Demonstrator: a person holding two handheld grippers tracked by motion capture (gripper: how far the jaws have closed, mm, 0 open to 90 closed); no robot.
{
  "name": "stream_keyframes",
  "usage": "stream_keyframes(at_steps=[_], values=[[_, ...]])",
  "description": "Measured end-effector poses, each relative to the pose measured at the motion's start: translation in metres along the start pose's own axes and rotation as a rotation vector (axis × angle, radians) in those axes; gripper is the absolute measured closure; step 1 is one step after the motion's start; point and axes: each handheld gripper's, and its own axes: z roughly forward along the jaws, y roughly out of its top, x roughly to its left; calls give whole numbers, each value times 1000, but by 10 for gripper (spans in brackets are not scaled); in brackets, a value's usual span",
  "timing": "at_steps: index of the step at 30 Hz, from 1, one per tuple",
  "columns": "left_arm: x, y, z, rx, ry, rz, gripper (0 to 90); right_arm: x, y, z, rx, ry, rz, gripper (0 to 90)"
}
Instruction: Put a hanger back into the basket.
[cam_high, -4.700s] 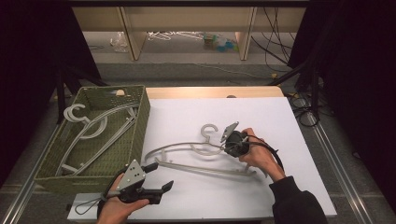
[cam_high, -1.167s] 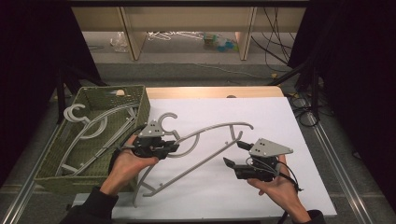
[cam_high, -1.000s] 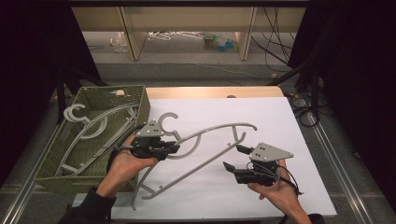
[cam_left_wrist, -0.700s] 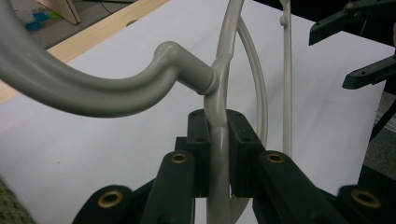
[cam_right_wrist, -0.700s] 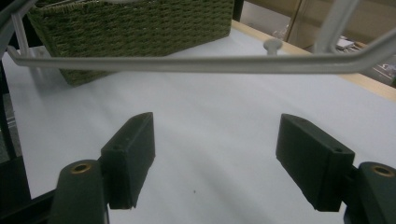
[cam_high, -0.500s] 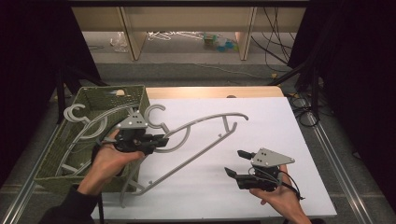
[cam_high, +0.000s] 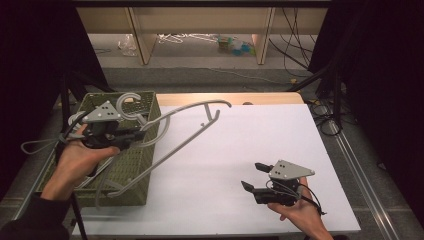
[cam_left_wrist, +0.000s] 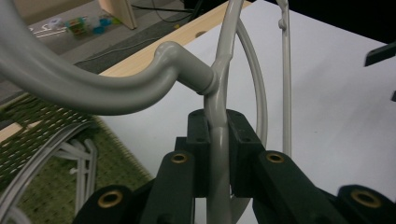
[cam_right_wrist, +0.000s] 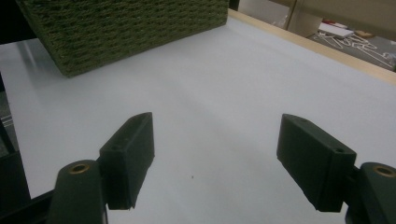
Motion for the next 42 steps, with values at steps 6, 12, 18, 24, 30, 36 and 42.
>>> stream_keyframes(at_steps=[6, 12, 18, 24, 30, 36, 42], values=[[26, -5, -7, 2, 61, -10, 808, 0, 0, 0, 1, 1, -3, 284], [47, -6, -12, 4, 99, -41, 809, -1, -1, 1, 4, 1, 0, 283], [71, -3, -17, 38, 155, -24, 808, -1, -1, 1, 7, 1, 4, 282], [93, -8, -16, 60, 207, -24, 809, -2, -2, 2, 12, 1, 4, 282], [109, -17, -12, 85, 256, -44, 809, -2, -2, 2, 17, 7, 4, 281], [123, -30, -6, 99, 277, -64, 809, -2, -3, 4, 25, 6, 7, 273], [134, -38, -6, 105, 313, -76, 808, -2, -3, 4, 22, 9, 14, 255]])
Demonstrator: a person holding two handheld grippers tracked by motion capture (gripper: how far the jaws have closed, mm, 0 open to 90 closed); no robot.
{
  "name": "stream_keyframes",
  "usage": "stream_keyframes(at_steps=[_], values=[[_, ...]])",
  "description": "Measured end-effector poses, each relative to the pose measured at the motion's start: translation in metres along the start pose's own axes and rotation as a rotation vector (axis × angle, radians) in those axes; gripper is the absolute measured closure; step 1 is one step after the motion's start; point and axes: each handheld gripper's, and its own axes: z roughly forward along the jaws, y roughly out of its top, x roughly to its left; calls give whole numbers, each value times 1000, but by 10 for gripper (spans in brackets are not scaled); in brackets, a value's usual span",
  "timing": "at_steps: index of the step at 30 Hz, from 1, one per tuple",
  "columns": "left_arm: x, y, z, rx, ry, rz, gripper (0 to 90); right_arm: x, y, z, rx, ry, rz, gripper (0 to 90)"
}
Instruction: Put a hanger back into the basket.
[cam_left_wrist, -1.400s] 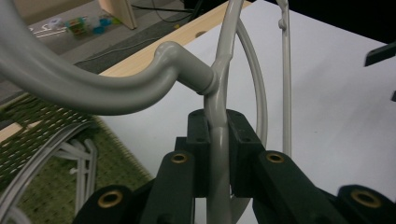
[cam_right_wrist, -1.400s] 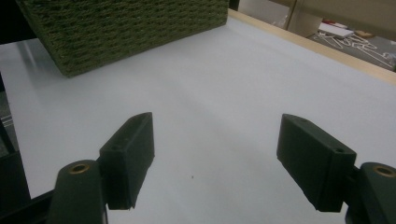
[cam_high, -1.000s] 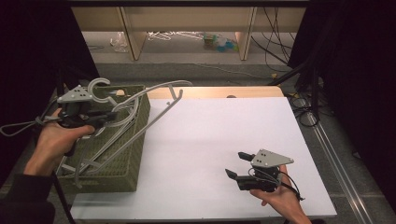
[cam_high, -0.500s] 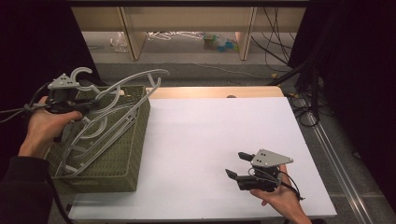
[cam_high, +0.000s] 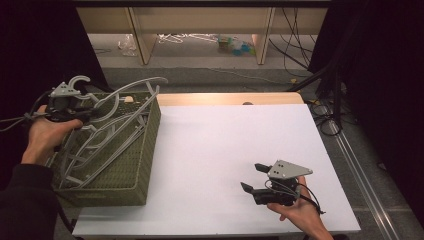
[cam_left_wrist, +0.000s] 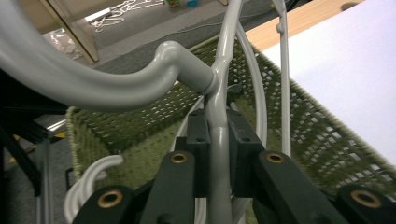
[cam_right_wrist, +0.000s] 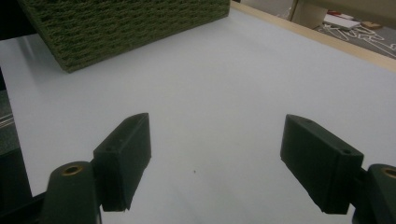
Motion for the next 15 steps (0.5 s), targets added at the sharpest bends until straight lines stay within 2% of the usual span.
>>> stream_keyframes(at_steps=[3, 7, 11, 13, 15], values=[[7, -3, 2, 9, 22, 6, 808, 0, 0, 0, -2, 4, 9, 221], [9, -7, 6, 26, 41, 0, 807, 1, 0, 1, -5, 5, -5, 201], [13, -13, 8, 38, 63, 13, 807, 0, 0, 0, -6, 9, -6, 183], [18, -18, 9, 31, 67, -10, 807, 1, 0, 0, -6, 13, -7, 182], [19, -19, 9, 29, 67, -14, 807, 1, 0, 1, -7, 14, -8, 182]])
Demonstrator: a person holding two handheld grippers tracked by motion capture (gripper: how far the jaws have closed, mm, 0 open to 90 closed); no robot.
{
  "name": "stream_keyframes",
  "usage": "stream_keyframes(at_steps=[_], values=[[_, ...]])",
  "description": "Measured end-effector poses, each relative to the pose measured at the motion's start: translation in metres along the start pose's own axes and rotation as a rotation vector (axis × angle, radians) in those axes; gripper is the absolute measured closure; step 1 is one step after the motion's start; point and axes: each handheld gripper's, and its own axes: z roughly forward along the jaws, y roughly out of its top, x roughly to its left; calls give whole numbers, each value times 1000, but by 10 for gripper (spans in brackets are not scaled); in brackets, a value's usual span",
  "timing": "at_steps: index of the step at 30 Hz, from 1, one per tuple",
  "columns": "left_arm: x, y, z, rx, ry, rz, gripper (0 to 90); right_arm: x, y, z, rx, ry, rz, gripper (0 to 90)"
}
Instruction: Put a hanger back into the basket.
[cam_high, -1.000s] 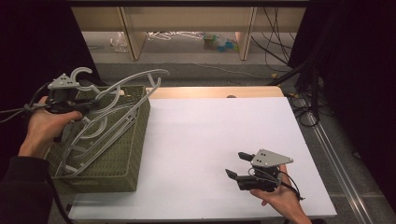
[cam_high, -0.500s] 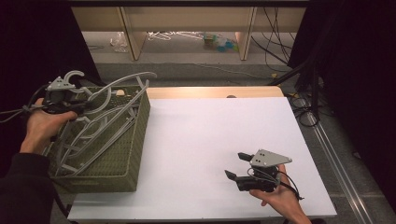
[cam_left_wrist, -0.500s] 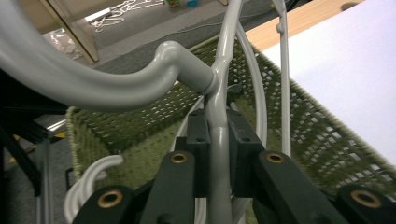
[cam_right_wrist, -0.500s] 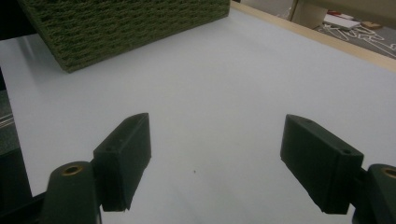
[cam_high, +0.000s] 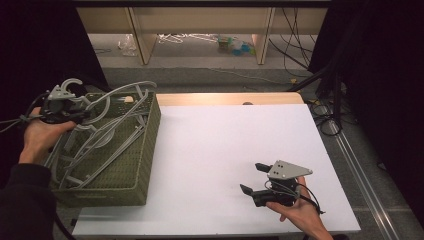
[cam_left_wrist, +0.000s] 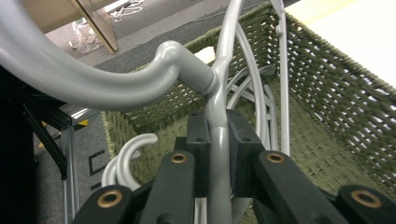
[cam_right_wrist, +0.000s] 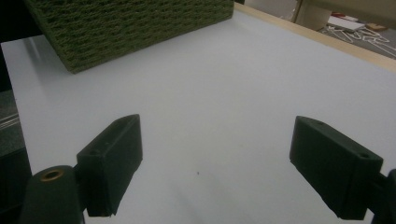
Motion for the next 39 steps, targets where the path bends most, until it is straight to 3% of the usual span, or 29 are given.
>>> stream_keyframes(at_steps=[3, 11, 19, 28, 35, 39], values=[[4, -6, 3, 21, 15, -3, 807, 1, 0, 1, 5, 12, -3, 186], [6, -18, 9, 40, 4, -22, 808, 1, 0, 1, 8, 7, -5, 189], [6, -23, 5, 46, -19, -1, 808, 0, -1, 2, 8, 8, -5, 191], [0, -35, 22, 116, -50, -3, 805, 0, -2, 2, 16, 8, -6, 193], [-8, -41, 39, 178, -61, 52, 802, 0, -1, 2, 16, 9, -8, 194], [-8, -49, 43, 169, -56, 10, 804, 0, -2, 2, 14, 8, -8, 194]])
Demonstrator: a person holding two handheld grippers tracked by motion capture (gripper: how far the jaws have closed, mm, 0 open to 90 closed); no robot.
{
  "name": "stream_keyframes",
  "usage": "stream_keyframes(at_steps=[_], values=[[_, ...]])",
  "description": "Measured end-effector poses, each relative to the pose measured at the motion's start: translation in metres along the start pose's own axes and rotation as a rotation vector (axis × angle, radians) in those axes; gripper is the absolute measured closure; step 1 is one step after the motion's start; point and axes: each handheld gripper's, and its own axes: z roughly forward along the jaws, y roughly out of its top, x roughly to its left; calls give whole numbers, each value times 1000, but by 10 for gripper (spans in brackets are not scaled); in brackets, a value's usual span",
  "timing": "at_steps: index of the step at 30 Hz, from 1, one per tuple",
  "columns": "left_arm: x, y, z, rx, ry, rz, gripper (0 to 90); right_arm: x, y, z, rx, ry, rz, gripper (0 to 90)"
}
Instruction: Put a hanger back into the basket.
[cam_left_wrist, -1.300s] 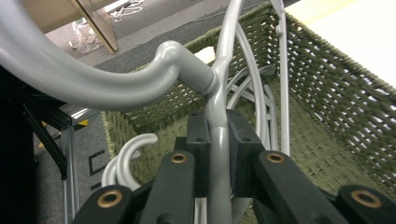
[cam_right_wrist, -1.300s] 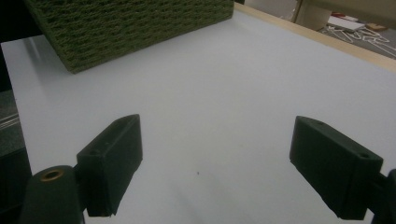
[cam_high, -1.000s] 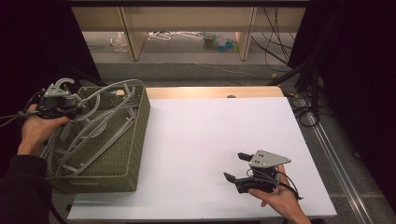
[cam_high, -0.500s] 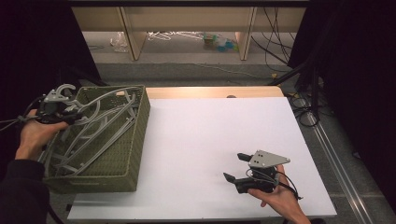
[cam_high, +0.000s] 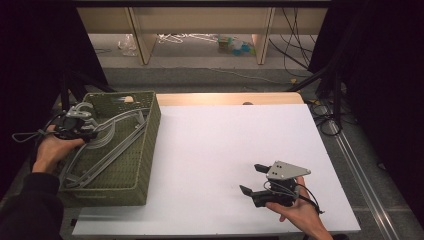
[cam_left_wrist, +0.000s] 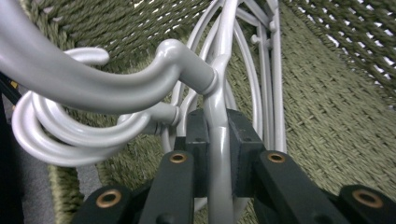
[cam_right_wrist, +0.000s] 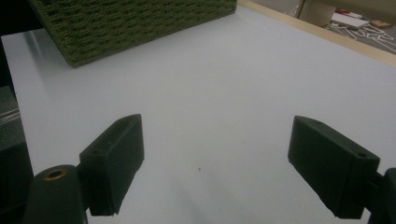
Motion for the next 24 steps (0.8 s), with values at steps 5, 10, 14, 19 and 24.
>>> stream_keyframes(at_steps=[5, 10, 14, 19, 24], values=[[1, -3, 4, 4, 9, -13, 804, 1, 0, 0, 5, -4, -5, 195], [0, -7, 6, 16, 55, -64, 728, 0, 0, 1, 3, 2, 0, 195], [-2, -8, 1, -21, 87, -99, 646, 0, -1, 1, 4, 2, 2, 196], [-17, -3, -20, -140, 43, -128, 556, 0, 0, 1, 4, 0, 3, 196], [-34, -2, -36, -193, -16, -89, 444, 0, 0, 0, 1, 0, 3, 196]])
